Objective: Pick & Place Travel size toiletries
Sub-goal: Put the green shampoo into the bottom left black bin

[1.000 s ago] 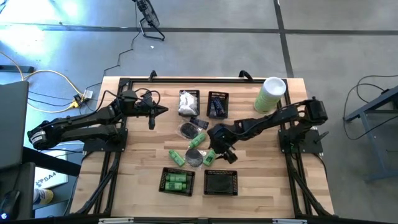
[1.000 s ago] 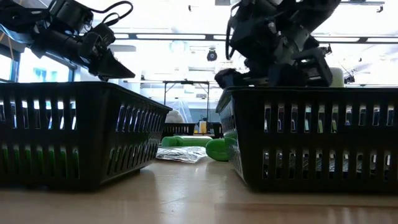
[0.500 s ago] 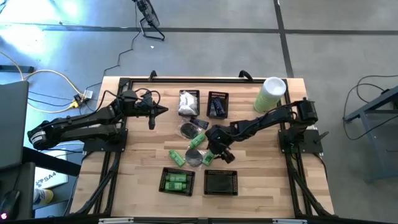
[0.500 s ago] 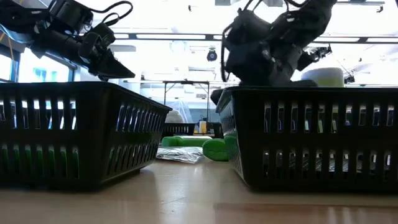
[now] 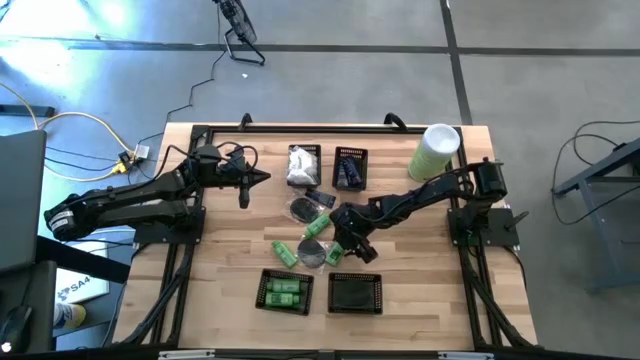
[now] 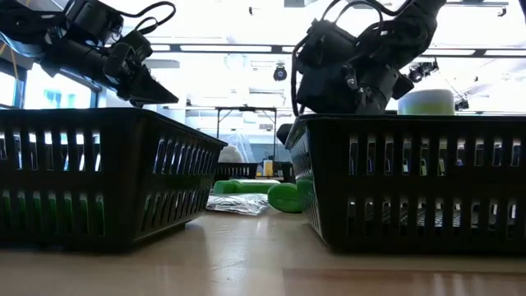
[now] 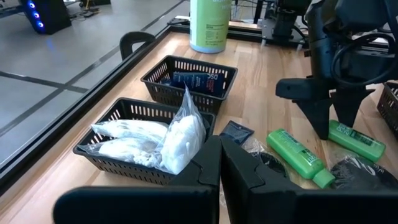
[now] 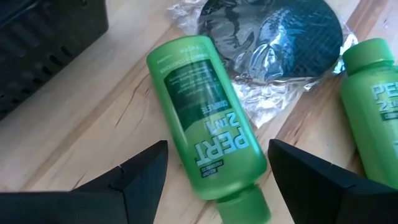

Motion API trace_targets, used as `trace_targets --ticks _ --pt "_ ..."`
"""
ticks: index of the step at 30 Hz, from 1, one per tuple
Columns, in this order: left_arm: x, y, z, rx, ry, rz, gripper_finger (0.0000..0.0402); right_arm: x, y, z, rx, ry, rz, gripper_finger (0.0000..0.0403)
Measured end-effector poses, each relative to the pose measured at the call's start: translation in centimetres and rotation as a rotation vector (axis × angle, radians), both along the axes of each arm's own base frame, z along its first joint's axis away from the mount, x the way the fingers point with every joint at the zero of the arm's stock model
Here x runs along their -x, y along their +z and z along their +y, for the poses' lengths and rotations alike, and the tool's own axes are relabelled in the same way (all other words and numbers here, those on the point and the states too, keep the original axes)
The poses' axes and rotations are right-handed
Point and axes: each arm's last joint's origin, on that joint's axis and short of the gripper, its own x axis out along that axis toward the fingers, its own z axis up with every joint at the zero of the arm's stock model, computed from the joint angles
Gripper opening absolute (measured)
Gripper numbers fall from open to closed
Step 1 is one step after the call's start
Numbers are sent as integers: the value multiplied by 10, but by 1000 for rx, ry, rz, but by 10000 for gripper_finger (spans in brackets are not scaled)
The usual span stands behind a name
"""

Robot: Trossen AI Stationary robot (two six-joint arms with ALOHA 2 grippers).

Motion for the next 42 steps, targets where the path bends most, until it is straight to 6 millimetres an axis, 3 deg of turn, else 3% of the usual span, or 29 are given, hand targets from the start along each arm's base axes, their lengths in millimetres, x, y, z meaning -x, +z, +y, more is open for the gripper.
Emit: trace_targets --ticks 8,19,35,42 --pt "0 0 0 -2 2 1 0 0 0 0 4 -3 -1 265" --pt "0 0 0 -2 2 1 0 0 0 0 5 -5 5 196" --pt "0 0 0 -2 1 1 0 0 0 0 4 -8 7 182" --pt "0 0 0 -2 1 0 0 5 9 -2 50 -41 16 180"
